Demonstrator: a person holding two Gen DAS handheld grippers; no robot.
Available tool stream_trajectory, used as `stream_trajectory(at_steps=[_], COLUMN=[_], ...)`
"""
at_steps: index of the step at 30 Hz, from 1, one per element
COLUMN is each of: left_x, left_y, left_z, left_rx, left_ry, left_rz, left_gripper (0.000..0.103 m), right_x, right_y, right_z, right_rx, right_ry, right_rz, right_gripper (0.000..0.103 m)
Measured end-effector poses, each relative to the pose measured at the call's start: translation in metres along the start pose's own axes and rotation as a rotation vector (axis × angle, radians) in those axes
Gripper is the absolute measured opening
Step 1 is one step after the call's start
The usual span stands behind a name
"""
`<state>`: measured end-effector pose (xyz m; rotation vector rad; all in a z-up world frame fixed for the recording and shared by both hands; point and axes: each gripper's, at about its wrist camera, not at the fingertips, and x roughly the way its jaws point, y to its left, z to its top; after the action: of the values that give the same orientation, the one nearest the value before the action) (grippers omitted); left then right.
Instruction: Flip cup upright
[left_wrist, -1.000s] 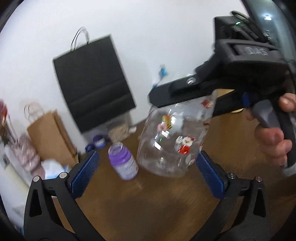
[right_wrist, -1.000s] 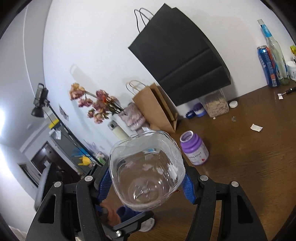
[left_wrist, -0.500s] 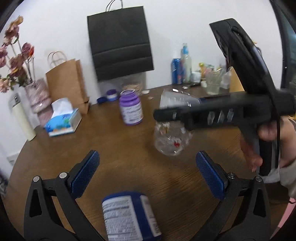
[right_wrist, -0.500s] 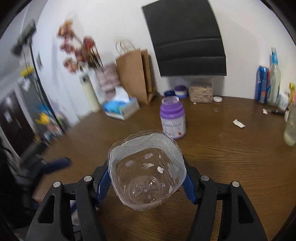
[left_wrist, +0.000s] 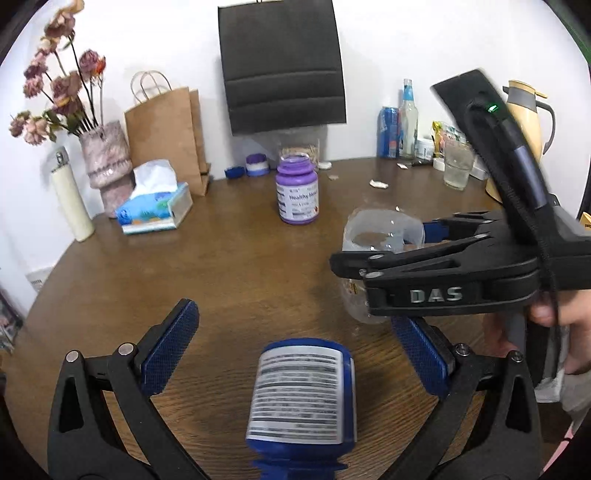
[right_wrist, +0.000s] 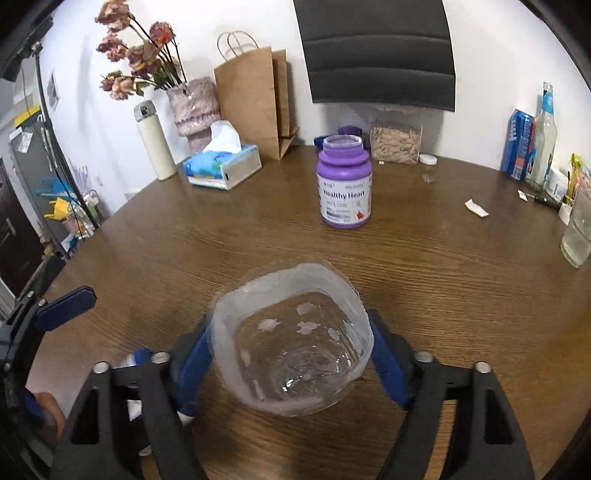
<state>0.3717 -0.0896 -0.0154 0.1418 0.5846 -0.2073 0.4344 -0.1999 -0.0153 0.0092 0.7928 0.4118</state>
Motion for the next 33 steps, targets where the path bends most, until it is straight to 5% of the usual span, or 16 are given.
stream_trajectory(at_steps=[12,23,33], left_x=[-0.066,-0.143,-0.166], left_y=[0.032,0.047,0.05], left_z=[0.009,-0.002,-0.014], left_rx=[-0.139,-0.19,-0.185], left_ry=[-0.086,-0.206,-0.243], left_rz=[0.068,0.125,0.133], left_gripper=[0.103,0.103,0.103], right_x=[-0.128,-0.183,-0.202], right_y=[0.008,0.011,0.032], right_z=[-0.005,-0.045,-0.062], right_rx=[-0.042,-0.017,-0.042], right_ry=[-0.162,-0.19,-0.227], right_rz=[-0.054,-0.106,-0.095], right_gripper=[0.085,0.085,0.085])
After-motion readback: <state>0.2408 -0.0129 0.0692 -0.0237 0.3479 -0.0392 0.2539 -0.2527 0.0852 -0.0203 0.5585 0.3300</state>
